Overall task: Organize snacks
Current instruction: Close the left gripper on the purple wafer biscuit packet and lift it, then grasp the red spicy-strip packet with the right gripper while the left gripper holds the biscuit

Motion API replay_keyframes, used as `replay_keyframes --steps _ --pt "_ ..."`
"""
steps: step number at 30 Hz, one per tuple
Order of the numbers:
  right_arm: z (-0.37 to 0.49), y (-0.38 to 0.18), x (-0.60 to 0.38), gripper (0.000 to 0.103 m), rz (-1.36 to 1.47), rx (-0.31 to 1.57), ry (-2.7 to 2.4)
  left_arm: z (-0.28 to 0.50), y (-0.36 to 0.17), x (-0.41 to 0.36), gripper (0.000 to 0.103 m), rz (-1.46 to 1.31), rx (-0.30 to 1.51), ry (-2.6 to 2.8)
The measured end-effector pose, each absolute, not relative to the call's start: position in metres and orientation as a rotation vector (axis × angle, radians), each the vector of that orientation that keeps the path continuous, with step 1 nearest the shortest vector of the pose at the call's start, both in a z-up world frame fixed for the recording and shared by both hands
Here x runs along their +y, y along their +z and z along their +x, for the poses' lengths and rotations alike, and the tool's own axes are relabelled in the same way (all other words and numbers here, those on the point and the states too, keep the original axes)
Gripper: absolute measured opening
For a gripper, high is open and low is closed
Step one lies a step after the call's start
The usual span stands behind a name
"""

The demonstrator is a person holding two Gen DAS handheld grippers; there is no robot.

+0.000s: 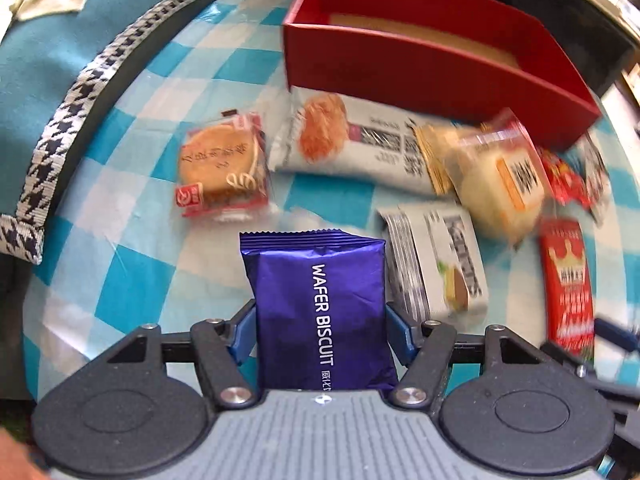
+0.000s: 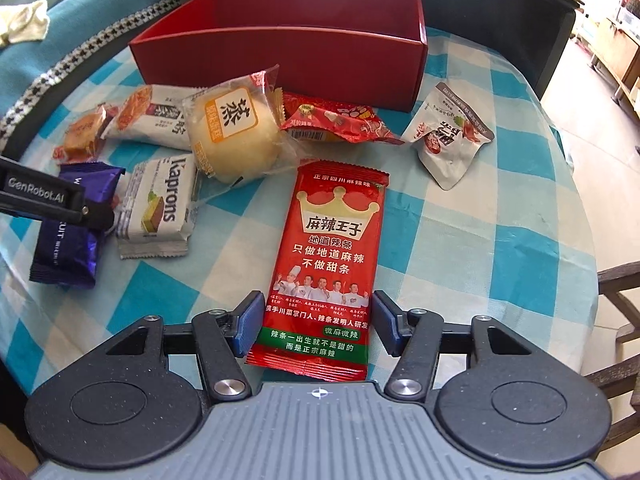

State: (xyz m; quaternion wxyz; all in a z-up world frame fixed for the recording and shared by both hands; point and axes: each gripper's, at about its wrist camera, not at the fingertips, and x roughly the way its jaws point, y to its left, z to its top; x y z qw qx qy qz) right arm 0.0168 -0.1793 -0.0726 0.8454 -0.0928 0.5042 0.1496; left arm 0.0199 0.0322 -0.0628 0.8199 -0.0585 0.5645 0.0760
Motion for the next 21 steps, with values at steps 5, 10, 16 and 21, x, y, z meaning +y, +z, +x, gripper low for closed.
replay_keyframes --steps 5,10,16,21 --pt "0.021 -0.07 -0.199 0.087 -0.106 1.064 0.286 0.014 -0.067 0.029 0.1 -0.117 1.182 0.121" --pt "0.023 -0.071 -0.211 0.088 -0.007 1.048 0.253 0.015 -0.071 0.024 0.103 -0.093 1.191 0.097" --pt "0.035 -0.082 -0.169 0.096 -0.161 1.041 0.288 0.013 -0.075 0.026 0.103 -0.063 1.192 0.092" --pt "0.033 -0.077 -0.165 0.079 -0.197 1.026 0.277 0.008 -0.074 0.026 0.103 -0.042 1.18 0.093"
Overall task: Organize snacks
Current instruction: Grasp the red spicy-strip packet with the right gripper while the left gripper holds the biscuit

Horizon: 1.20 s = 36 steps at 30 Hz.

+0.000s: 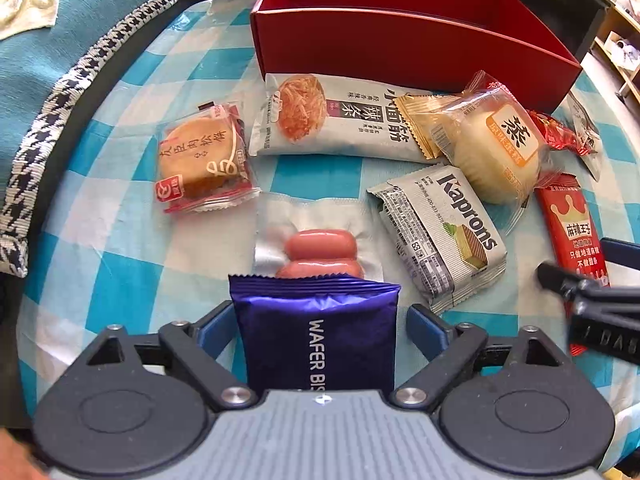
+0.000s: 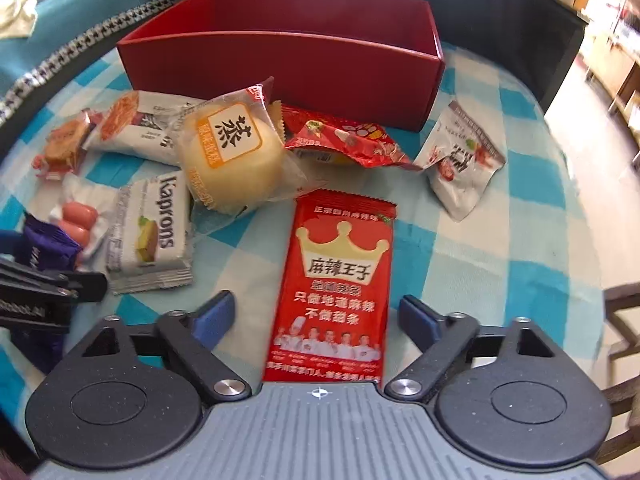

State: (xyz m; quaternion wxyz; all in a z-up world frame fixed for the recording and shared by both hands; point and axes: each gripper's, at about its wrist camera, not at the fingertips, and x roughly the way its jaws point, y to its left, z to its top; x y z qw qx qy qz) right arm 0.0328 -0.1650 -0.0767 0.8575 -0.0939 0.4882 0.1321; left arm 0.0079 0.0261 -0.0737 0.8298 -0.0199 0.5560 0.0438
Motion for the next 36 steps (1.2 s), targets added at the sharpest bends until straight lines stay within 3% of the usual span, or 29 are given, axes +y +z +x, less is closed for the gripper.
replay_keyframes --steps 6,27,28,30,36 --pt "0.03 -0.072 -0.175 0.063 -0.167 1.029 0.271 -0.001 -0.069 0.022 0.1 -0.027 1.174 0.069" --pt "0.005 -0.051 -0.172 0.055 -0.146 0.981 0.309 -0.017 -0.047 0.007 0.099 0.014 1.121 0.023" --pt "0.004 -0.05 -0.171 0.051 -0.144 0.979 0.315 -0.017 -0.046 0.007 0.099 0.013 1.12 0.02" --pt "0.005 -0.049 -0.171 0.03 -0.127 0.989 0.334 -0.017 -0.045 0.007 0.098 0.011 1.119 0.016" --pt "0.011 -0.062 -0.177 0.037 -0.13 1.042 0.302 -0.014 -0.047 0.016 0.098 -0.041 1.139 0.011"
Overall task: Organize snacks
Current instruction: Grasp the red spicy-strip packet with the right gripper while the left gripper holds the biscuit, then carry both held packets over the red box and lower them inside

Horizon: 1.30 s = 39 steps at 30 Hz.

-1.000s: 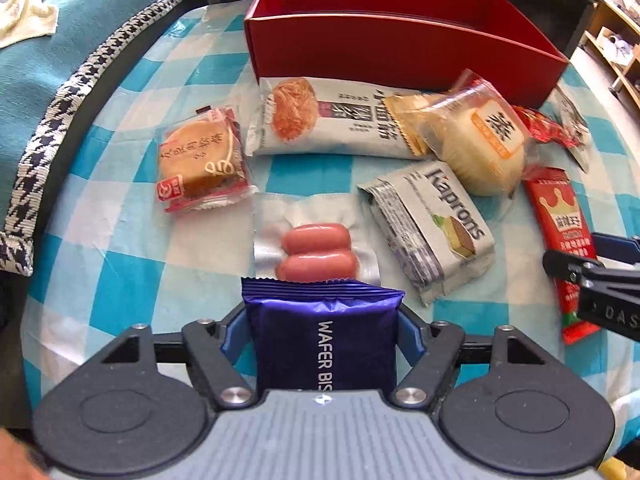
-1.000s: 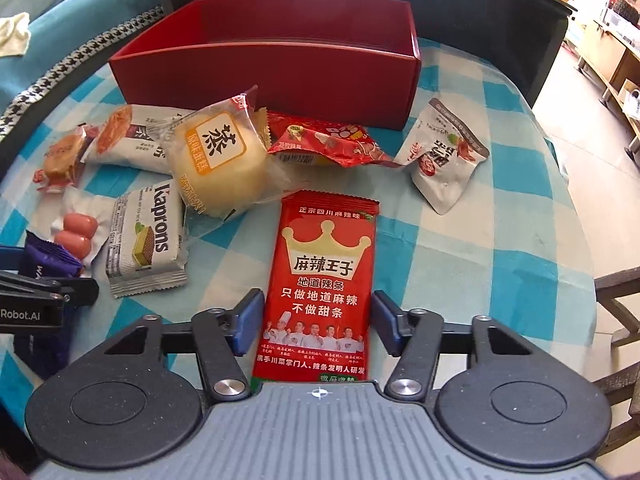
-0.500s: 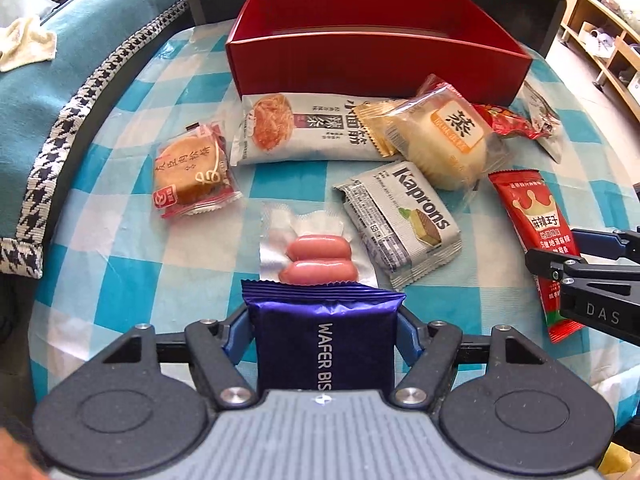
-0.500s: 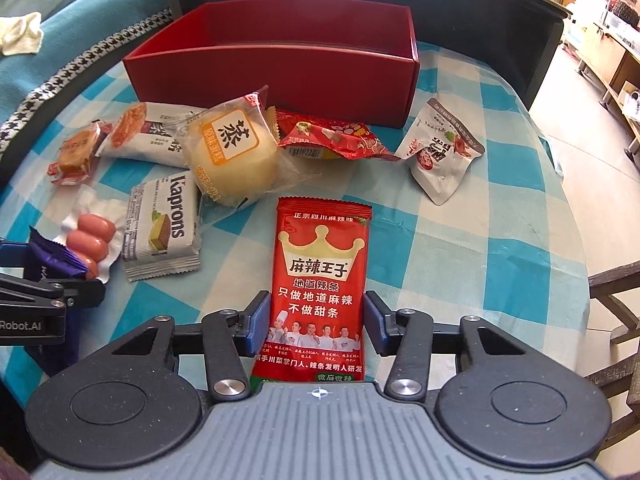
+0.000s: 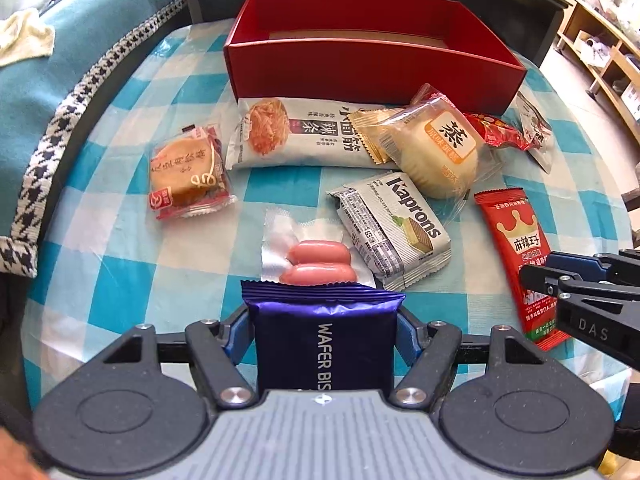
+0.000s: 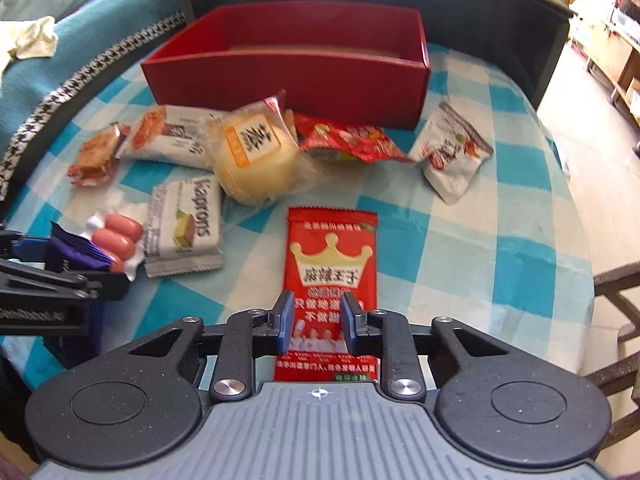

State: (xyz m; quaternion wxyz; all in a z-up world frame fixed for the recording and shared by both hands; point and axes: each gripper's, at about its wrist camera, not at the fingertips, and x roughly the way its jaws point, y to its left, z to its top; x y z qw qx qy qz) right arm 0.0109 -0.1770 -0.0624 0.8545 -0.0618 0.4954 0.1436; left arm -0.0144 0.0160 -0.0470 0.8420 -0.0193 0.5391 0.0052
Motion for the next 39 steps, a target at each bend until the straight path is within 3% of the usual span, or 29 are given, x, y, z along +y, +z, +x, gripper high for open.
replay_keyframes --steps 1,2,4,7,9,13,15,17,33,35,39 --pt "0.011 -0.061 -0.179 0.04 -0.12 1.04 0.295 -0.015 -0.047 0.016 0.098 -0.045 1.139 0.01" --pt "0.012 -0.061 -0.181 0.049 -0.109 1.042 0.294 -0.015 -0.046 0.017 0.098 -0.049 1.139 0.009" --pt "0.014 -0.064 -0.182 0.075 -0.089 1.059 0.303 -0.014 -0.047 0.019 0.098 -0.063 1.142 0.008" --pt "0.02 -0.073 -0.174 0.076 -0.132 1.065 0.303 -0.012 -0.052 0.024 0.099 -0.097 1.166 0.008" --pt "0.023 -0.077 -0.166 0.082 -0.193 1.046 0.311 -0.011 -0.057 0.025 0.099 -0.105 1.186 0.008" --pt "0.023 -0.077 -0.159 0.079 -0.222 1.029 0.316 -0.012 -0.064 0.024 0.101 -0.105 1.221 0.01" --pt "0.022 -0.074 -0.16 0.068 -0.219 1.024 0.316 -0.014 -0.062 0.023 0.103 -0.082 1.22 0.017" --pt "0.022 -0.073 -0.162 0.063 -0.209 1.024 0.317 -0.017 -0.06 0.025 0.103 -0.069 1.216 0.03" --pt "0.02 -0.073 -0.162 0.06 -0.209 1.014 0.324 -0.038 -0.071 0.02 0.103 -0.063 1.228 0.11" --pt "0.019 -0.071 -0.164 0.058 -0.204 1.012 0.324 -0.039 -0.066 0.02 0.093 -0.065 1.218 0.113" --pt "0.015 -0.065 -0.167 0.054 -0.198 0.994 0.326 -0.04 -0.057 0.015 0.092 -0.036 1.193 0.095"
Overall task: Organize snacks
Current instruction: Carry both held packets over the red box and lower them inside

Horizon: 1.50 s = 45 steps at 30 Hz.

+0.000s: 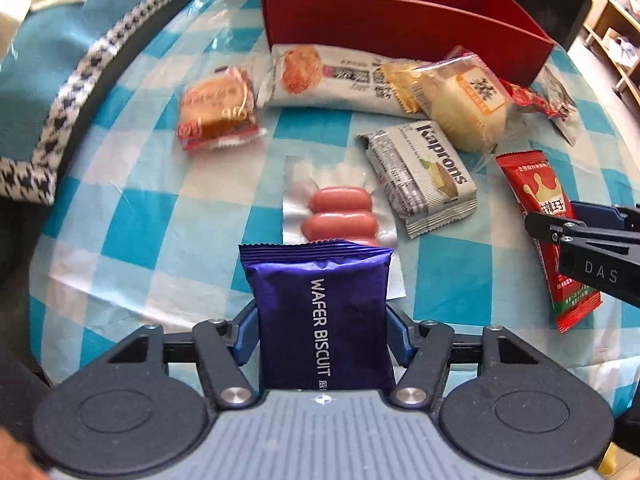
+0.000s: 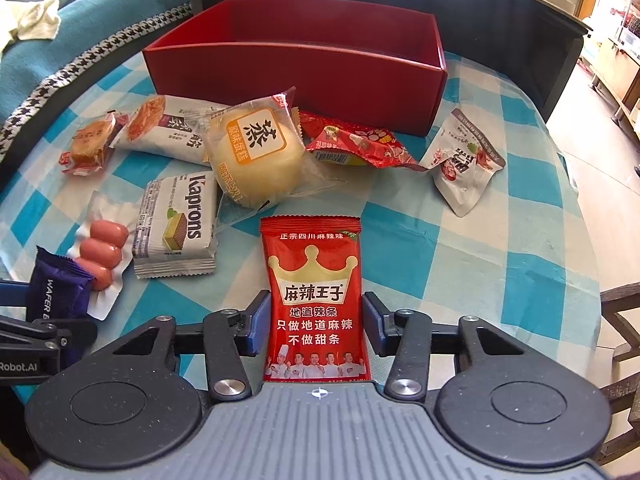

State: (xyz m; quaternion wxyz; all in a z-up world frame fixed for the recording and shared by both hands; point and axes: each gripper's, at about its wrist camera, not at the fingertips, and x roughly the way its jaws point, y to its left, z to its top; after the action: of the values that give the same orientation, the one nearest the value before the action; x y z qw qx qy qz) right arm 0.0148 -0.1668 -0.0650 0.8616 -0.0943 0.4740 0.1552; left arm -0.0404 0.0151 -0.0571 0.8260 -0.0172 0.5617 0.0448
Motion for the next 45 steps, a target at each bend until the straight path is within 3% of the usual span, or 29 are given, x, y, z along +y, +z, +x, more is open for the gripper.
replay_keyframes --steps 20,45 --pt "0.025 0.002 -0.169 0.053 -0.106 0.795 0.328 0.008 0.004 -0.001 0.092 0.059 0.937 0.025" --pt "0.134 0.016 -0.149 0.053 -0.114 0.711 0.28 0.141 0.022 0.001 0.092 0.055 0.825 0.014"
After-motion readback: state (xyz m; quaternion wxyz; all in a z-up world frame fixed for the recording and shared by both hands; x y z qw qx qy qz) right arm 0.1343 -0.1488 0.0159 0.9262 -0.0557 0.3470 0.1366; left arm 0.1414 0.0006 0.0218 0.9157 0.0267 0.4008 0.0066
